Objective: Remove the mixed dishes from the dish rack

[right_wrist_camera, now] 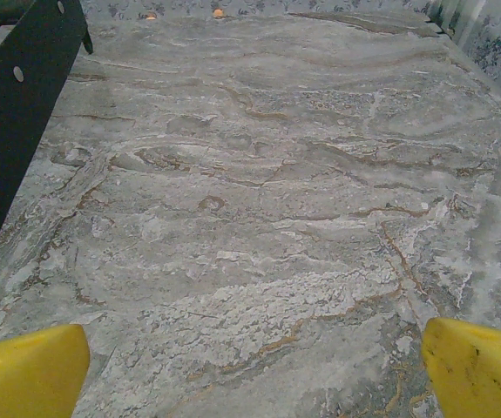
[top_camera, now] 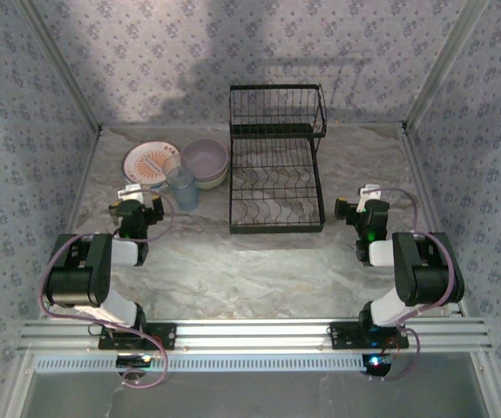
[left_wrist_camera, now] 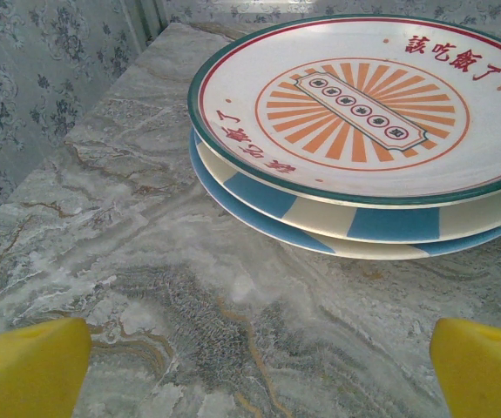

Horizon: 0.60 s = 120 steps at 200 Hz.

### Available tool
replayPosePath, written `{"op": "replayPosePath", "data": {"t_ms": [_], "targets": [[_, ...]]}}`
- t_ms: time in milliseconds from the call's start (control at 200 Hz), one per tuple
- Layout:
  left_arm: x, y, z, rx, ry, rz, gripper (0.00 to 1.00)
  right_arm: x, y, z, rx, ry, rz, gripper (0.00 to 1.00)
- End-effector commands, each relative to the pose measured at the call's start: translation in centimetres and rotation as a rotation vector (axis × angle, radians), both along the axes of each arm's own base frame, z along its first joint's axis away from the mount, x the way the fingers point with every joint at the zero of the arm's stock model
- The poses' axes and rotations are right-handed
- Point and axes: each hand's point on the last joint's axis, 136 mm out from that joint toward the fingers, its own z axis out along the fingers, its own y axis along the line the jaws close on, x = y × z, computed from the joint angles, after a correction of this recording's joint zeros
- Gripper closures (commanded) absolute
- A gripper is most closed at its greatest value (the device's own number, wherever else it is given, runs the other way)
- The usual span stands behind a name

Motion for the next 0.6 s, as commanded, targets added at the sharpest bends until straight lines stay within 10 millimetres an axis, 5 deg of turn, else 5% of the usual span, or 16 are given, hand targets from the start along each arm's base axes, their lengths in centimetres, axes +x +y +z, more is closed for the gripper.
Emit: {"op": "replayPosePath", "data": {"t_ms": [0, 595], "targets": [[0.66, -0.11, 0.98, -0.017, -0.030, -0.005, 0.01, 0.69, 0.08, 0.99, -0.008, -0.033, 0.009, 0.00], [0.65, -0.10, 0.95, -0.018, -0.029, -0.005, 0.01, 0.63, -0.05, 0.96, -0.011, -0.033, 0.001, 0.01]]}}
